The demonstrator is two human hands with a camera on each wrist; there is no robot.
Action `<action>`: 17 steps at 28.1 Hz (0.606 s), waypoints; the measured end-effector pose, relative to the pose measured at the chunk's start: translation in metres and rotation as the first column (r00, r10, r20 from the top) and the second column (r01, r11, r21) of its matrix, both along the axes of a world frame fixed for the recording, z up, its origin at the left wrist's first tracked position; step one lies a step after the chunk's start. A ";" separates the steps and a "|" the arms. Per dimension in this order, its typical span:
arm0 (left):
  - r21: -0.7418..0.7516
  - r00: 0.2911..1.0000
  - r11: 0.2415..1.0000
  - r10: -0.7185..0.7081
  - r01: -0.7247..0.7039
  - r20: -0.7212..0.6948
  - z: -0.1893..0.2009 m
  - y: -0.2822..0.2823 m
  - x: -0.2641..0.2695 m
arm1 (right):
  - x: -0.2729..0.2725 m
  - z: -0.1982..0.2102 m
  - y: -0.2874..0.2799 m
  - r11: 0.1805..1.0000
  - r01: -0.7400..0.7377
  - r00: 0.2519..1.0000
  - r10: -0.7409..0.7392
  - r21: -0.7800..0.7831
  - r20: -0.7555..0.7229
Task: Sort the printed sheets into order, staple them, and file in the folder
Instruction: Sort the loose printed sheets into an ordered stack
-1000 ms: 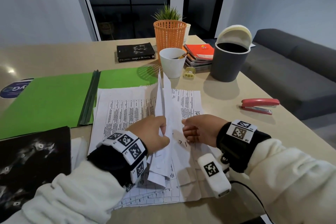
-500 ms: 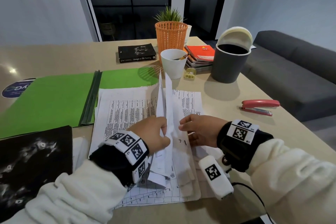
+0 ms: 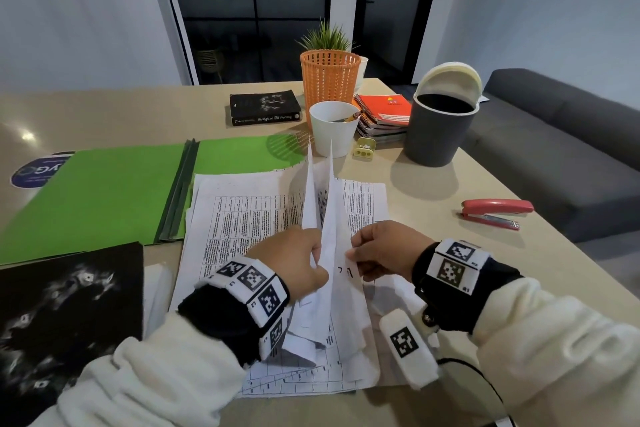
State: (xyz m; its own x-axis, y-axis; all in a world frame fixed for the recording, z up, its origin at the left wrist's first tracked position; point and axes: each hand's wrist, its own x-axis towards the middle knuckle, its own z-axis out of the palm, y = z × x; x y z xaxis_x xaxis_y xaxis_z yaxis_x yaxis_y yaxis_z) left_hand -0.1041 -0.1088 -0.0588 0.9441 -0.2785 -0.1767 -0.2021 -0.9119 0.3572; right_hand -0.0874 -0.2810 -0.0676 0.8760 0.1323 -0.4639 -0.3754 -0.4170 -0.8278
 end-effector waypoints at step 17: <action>-0.196 0.998 0.980 0.048 -0.039 0.040 0.032 0.025 0.000 | -0.004 0.022 0.005 0.918 -0.023 0.949 0.145 -0.397 0.281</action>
State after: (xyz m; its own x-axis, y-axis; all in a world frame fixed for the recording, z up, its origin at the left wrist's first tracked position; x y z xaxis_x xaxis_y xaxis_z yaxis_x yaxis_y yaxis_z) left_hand -0.1038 -0.0834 -0.0267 0.9617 -0.2620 -0.0808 -0.1834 -0.8337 0.5208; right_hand -0.0912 -0.2761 -0.0456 0.9743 0.0772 -0.2115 -0.0852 -0.7434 -0.6634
